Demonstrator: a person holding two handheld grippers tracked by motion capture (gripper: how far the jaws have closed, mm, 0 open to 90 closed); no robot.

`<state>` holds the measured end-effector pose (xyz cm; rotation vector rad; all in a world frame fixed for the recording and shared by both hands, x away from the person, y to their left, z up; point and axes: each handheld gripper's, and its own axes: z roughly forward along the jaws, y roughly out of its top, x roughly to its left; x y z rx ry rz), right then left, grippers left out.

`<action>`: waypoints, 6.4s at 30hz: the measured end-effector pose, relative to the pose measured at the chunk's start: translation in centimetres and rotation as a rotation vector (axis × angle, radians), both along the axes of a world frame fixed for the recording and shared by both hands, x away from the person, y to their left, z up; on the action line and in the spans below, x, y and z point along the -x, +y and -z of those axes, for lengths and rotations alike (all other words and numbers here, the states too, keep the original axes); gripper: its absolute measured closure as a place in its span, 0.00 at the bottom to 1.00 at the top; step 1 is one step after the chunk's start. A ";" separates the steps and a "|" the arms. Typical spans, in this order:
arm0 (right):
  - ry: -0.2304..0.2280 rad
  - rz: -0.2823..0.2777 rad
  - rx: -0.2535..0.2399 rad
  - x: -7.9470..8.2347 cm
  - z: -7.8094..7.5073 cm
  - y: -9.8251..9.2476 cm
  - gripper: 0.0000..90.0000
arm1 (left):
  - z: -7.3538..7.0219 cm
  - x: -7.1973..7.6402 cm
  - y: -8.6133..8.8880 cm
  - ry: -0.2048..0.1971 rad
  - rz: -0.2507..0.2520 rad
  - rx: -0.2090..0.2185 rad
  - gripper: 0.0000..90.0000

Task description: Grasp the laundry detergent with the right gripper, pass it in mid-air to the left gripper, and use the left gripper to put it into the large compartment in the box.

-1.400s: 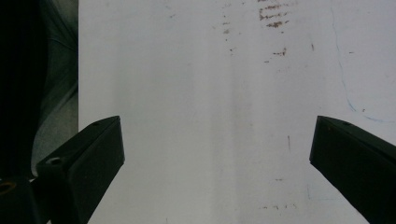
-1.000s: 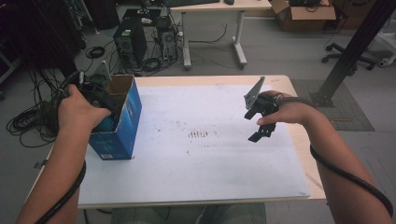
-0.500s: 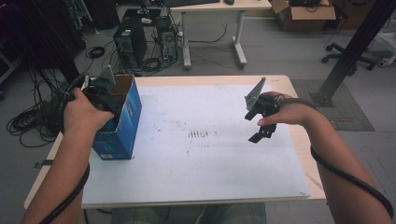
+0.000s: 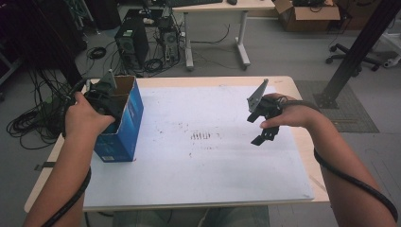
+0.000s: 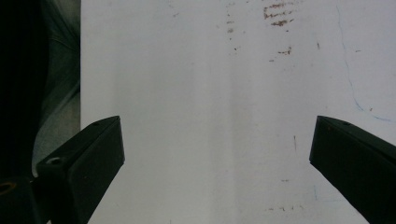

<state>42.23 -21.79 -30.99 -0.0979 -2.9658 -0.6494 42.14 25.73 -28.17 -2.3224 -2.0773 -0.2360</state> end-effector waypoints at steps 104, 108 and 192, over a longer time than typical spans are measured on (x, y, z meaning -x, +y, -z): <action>-0.023 -0.005 -0.033 0.0 -0.7 -0.1 0.03 | -9.1 1.3 -2.3 -0.113 0.057 0.007 0.11; -0.023 -0.004 -0.027 0.0 -0.8 -0.2 0.03 | -10.1 1.3 -2.7 -0.128 0.094 0.006 0.09; -0.021 -0.003 0.091 -0.8 -2.9 0.7 0.04 | -9.1 2.2 -16.0 0.074 1.373 0.105 0.00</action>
